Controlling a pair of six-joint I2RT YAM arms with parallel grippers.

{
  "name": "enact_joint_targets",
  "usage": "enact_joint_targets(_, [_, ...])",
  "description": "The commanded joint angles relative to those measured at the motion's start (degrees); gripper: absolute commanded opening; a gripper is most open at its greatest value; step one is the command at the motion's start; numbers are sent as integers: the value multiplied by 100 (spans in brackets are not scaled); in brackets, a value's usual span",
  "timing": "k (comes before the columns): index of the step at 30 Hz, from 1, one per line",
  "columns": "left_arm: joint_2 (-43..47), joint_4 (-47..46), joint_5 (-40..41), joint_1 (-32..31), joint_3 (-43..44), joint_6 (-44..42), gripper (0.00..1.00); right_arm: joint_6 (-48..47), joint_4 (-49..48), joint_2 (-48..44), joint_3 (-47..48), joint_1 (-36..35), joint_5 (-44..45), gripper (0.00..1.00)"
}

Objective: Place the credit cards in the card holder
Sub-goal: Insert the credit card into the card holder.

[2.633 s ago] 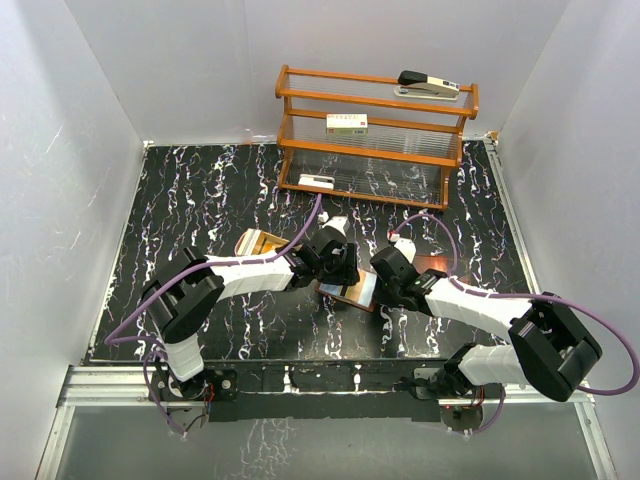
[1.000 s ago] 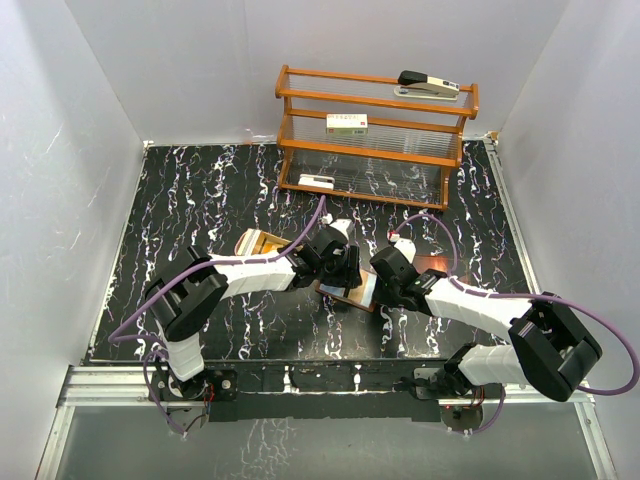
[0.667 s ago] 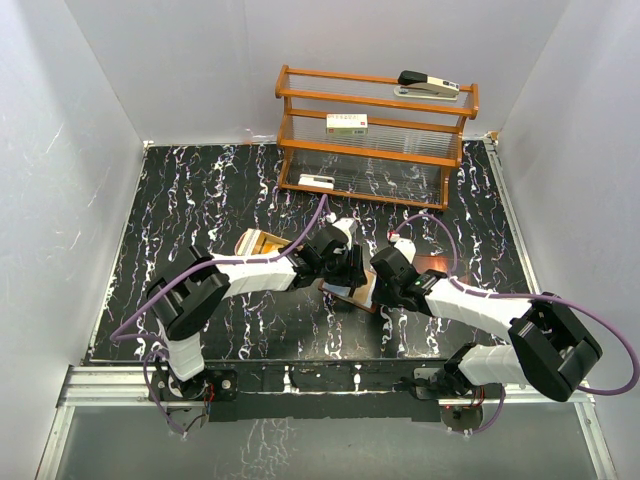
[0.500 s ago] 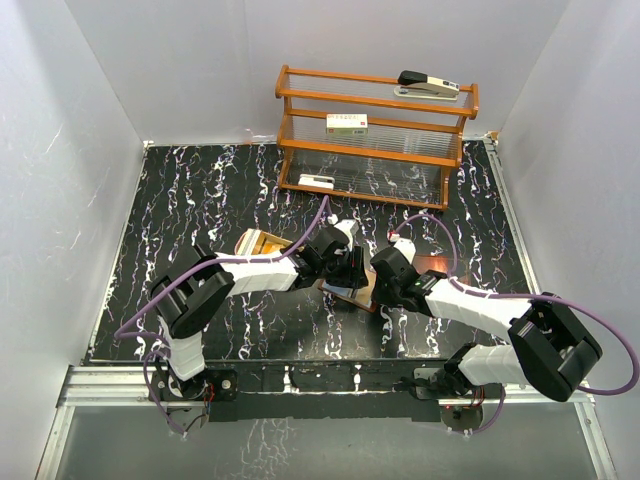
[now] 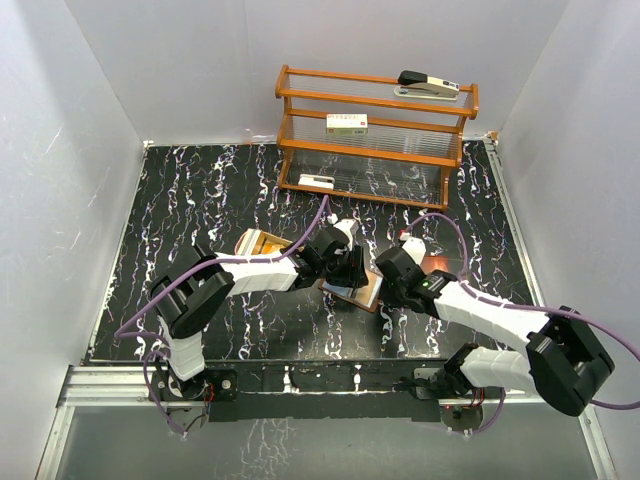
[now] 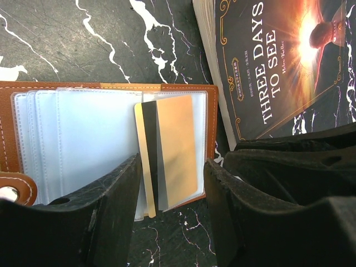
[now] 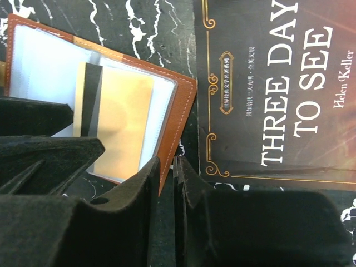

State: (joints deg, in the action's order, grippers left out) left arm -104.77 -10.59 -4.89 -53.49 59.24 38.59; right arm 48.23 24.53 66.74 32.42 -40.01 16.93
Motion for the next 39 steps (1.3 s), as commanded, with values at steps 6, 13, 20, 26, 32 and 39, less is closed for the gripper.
enact_joint_targets(6, [86,-139,82,-33,32,-5,47,213,-89,472,159,11,542,10])
enact_joint_targets(13, [47,-443,-100,-38,16,-44,47,96,-729,629,-57,19,338,9])
enact_joint_targets(20, [-23,-666,-267,-32,-58,-62,46,-248,-1449,672,-243,20,43,10])
enact_joint_targets(26, [59,-554,-89,-32,-102,-2,46,-437,-1393,719,-138,84,213,11])
enact_joint_targets(32, [492,98,727,-30,-88,10,49,-505,-1032,375,-55,121,443,12])
enact_joint_targets(39, [907,1242,1550,5,313,-471,55,-564,-670,138,189,122,391,17])
